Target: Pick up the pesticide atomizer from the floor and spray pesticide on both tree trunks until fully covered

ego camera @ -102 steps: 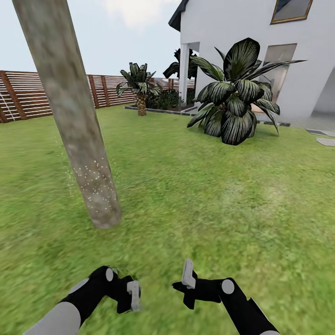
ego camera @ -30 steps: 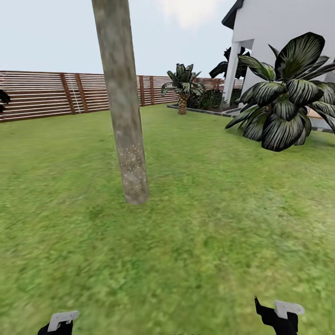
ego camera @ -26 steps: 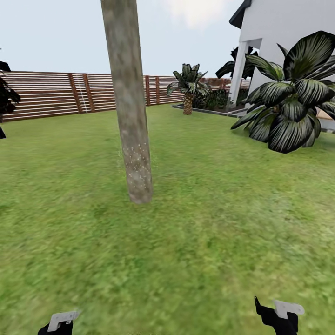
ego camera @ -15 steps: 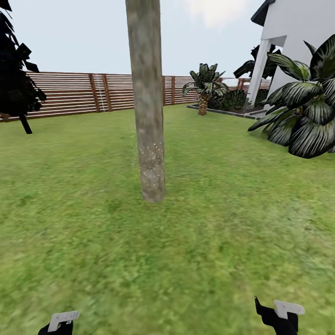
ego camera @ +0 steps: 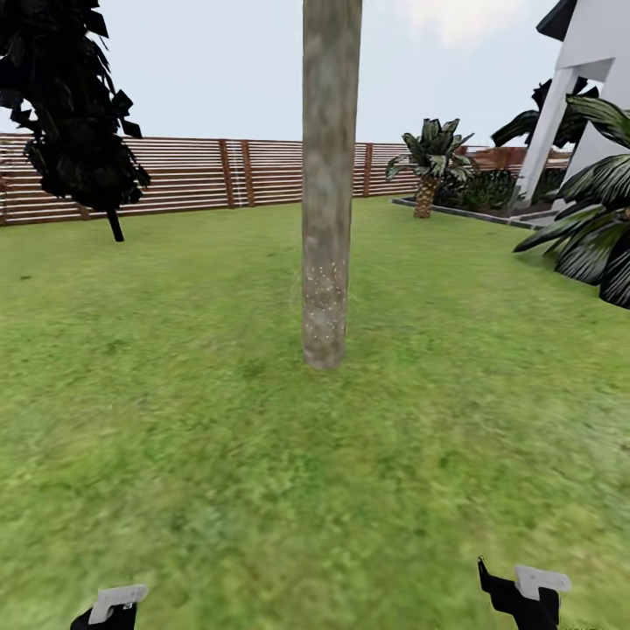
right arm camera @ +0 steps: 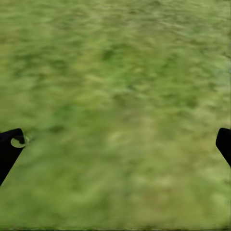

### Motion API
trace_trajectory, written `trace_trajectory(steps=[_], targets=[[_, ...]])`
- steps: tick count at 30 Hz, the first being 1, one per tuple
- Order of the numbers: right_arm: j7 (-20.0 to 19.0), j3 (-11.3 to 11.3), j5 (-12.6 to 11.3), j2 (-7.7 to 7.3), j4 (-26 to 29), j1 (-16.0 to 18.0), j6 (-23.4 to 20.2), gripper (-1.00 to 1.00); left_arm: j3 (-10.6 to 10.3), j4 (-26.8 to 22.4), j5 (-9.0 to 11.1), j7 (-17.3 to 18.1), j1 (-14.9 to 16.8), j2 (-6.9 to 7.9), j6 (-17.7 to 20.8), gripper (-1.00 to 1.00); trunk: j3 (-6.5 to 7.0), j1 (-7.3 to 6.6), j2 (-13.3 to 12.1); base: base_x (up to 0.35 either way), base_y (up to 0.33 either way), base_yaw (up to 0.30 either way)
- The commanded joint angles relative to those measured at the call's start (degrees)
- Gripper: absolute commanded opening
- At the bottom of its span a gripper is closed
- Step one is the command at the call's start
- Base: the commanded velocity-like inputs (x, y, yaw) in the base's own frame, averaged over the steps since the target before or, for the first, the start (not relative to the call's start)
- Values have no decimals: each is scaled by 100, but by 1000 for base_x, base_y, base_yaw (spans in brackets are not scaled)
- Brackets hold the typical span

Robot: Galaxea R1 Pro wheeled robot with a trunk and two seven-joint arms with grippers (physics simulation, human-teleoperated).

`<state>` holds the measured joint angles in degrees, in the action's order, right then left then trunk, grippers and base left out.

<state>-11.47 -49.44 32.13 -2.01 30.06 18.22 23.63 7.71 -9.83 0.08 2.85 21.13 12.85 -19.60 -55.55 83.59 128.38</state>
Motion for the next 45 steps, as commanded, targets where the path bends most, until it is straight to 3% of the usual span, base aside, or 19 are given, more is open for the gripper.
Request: trace_trajectory(steps=[1,18,23,32,45], targets=[[-50,-48,30,2,0,7,27,100,37,8,1,32,6,-1,-17,-100,-4,-5,2,-339,0,279],[-57,-48,30,-2,0,7,27,100,37,15,6,31,6,-8,-9,-100,39,-5,2,-245,-148,279],[-57,-48,30,-2,0,7,26,100,37,16,233,31,0,-3,-17,-100,55,-5,2,-233,-197,279],[-57,-48,30,-2,0,7,24,100,30,16,265,31,-21,-6,-17,-100,84,-5,2,-231,-191,279],[-57,-50,30,-2,0,7,27,100,15,14,265,40,-21,-19,-17,-100,130,-5,2,-29,-96,277]])
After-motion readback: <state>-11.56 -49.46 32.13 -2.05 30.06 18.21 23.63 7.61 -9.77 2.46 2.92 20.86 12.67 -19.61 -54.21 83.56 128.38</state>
